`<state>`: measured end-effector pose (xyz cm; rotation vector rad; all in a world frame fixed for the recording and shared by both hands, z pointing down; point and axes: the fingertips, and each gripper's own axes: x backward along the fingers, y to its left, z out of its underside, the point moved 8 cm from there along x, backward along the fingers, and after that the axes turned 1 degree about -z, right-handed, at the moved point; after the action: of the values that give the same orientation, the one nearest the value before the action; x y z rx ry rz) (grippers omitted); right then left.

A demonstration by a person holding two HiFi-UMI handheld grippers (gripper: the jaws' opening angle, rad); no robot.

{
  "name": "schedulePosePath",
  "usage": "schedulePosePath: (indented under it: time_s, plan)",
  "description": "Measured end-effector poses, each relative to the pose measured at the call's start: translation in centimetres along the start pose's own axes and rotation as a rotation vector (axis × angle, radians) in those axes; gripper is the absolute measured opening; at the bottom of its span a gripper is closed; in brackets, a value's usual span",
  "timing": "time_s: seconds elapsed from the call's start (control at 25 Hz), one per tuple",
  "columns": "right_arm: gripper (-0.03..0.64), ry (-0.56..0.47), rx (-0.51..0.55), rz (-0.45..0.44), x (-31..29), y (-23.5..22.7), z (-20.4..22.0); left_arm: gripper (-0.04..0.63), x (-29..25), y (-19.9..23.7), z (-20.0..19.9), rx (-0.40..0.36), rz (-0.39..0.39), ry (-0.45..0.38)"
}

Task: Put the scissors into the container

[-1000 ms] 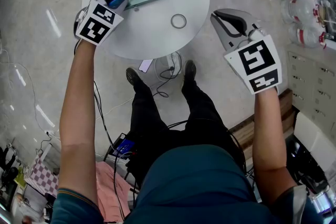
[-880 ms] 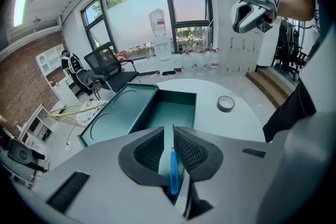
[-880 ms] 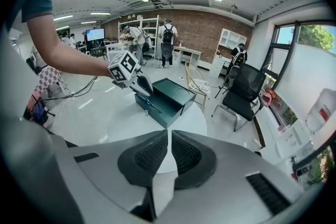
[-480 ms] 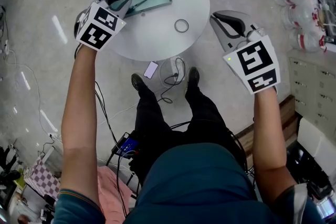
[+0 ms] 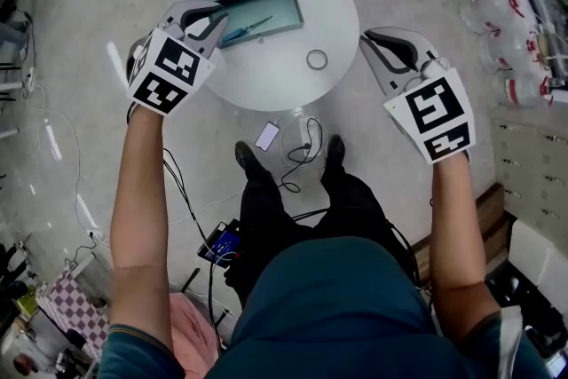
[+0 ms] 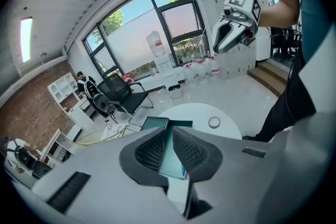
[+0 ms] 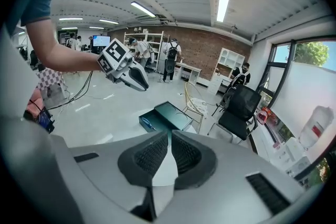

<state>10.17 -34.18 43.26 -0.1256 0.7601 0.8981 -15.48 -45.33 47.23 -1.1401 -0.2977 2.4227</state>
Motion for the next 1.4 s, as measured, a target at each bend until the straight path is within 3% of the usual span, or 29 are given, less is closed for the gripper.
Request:
schedulePosePath:
  time_s: [0.48,0.88,1.12,1.4]
  plan:
    - [0.041,-0.144,0.048,0.035,10.8,1.8,-7.0,0.059,16.8,-2.8,-6.6,-0.045,-0.109,-0.096]
    - [0.037,-0.251,0.091,0.039,17.6,3.9,-10.7,0.058,27.4,-8.3,-10.3,-0.054,-0.202,-0.174]
    - [0.037,-0.249,0.106,0.011,19.6,4.7,-10.1,0.058,31.0,-11.4,-11.0,0.019,-0.267,-0.196]
    - [0.037,-0.234,0.114,-0.012,20.5,4.4,-9.8,0.058,31.4,-14.0,-10.7,0.092,-0.240,-0.171]
